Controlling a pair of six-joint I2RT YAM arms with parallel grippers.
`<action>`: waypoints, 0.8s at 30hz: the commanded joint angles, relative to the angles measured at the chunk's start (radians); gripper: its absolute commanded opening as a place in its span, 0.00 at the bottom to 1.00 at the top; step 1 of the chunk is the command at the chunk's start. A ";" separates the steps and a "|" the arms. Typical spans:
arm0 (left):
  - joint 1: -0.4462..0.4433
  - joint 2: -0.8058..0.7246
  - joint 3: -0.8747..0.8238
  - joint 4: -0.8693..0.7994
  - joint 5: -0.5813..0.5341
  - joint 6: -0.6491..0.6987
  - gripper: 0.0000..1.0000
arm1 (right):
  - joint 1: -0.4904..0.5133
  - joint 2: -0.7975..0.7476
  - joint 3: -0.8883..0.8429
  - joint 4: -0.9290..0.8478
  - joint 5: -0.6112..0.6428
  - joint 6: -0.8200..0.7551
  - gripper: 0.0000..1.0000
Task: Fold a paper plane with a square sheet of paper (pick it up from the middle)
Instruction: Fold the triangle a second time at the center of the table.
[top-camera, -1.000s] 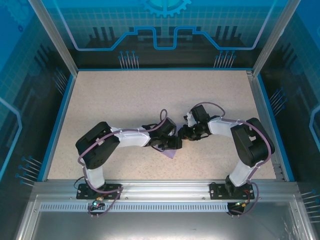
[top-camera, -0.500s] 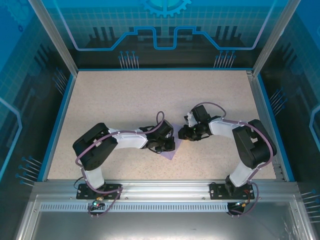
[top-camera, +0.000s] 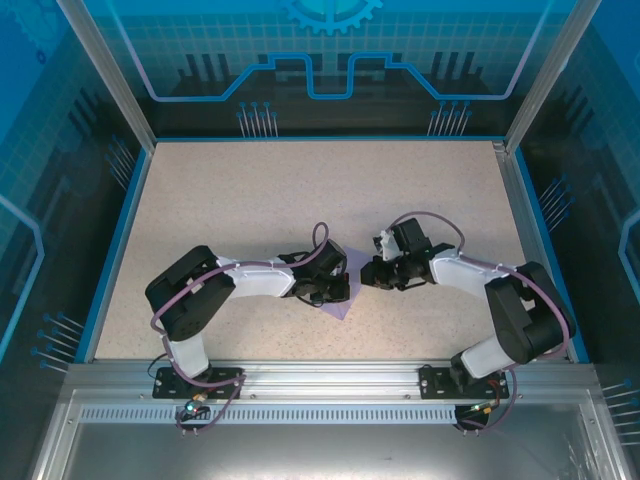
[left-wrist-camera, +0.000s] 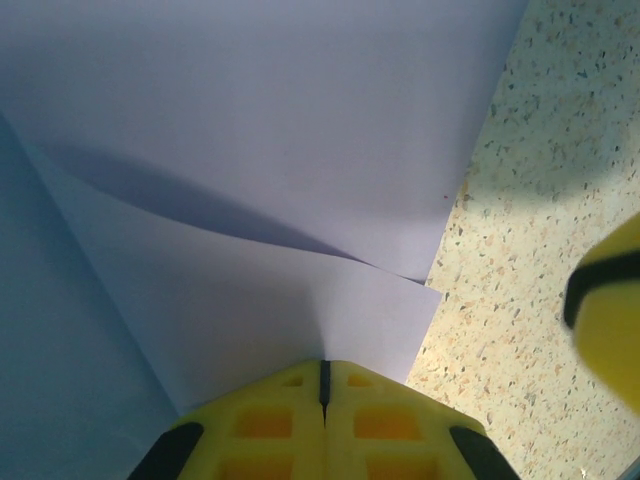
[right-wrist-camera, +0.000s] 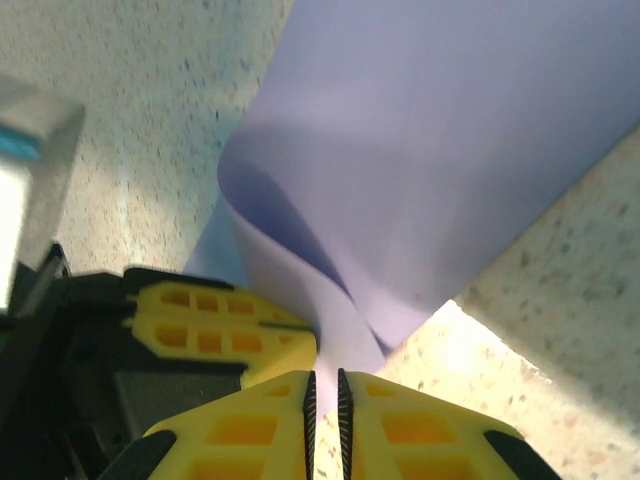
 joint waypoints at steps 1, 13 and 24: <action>0.003 -0.014 -0.037 -0.017 -0.060 -0.012 0.05 | 0.024 -0.022 -0.033 0.051 -0.033 0.056 0.15; 0.003 -0.035 -0.067 0.002 -0.086 -0.034 0.05 | 0.069 0.056 -0.016 0.138 -0.040 0.101 0.14; 0.002 -0.040 -0.081 0.008 -0.098 -0.045 0.05 | 0.086 0.133 0.011 0.162 -0.033 0.099 0.13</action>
